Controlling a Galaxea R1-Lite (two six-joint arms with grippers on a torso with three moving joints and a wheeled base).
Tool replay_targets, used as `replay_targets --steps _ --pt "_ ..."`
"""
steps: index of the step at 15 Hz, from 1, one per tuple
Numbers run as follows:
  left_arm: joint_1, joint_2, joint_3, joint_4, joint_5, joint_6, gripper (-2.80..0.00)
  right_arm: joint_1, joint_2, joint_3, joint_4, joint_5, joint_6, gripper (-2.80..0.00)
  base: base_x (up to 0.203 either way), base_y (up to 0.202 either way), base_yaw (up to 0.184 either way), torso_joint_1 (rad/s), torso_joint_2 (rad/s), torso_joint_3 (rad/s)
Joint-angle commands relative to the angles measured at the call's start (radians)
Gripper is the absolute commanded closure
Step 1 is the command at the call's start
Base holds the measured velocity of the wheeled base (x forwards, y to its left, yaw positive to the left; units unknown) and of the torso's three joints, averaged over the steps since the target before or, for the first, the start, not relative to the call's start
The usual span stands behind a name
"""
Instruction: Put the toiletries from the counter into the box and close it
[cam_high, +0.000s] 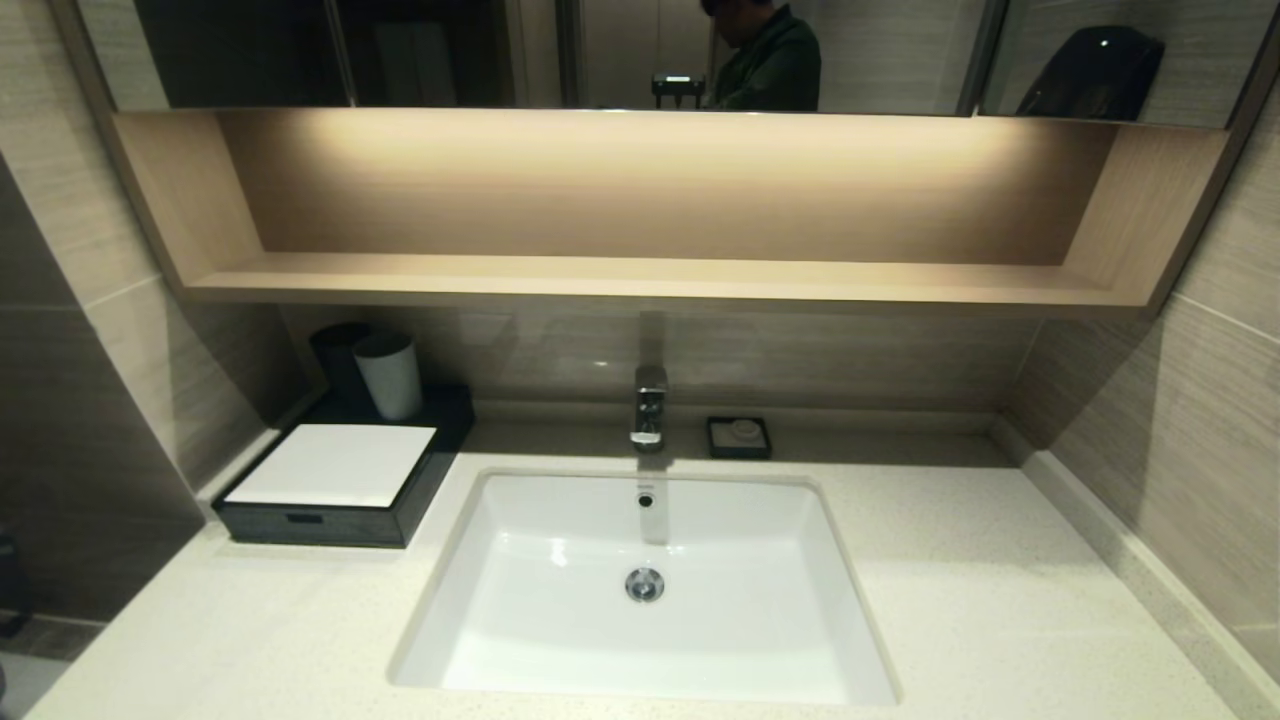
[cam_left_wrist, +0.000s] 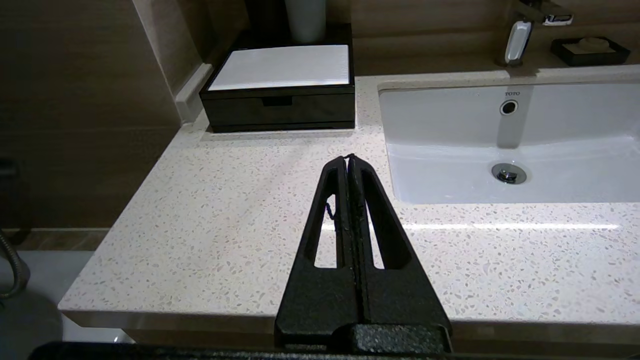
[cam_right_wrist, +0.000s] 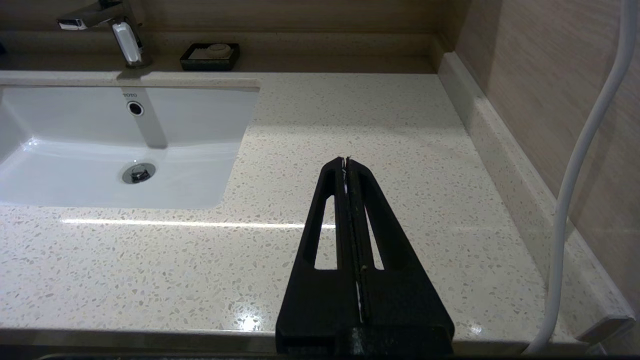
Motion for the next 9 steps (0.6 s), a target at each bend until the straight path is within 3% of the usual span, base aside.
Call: replay_targets --steps 1,5,9 --pt "0.0 0.001 -0.001 0.001 0.019 -0.018 0.0 0.001 0.0 0.0 0.0 0.0 0.0 0.0 0.0 0.0 0.0 0.0 0.0 0.0" --pt "0.0 0.001 -0.001 -0.009 0.023 -0.075 0.0 0.002 0.0 0.0 0.0 0.0 0.0 0.0 0.0 0.0 0.0 0.0 0.0 0.0" --pt "0.0 0.001 -0.001 -0.009 0.024 -0.091 0.0 0.002 0.0 0.0 0.0 0.0 0.0 0.0 0.0 0.0 0.0 0.0 0.0 0.0"
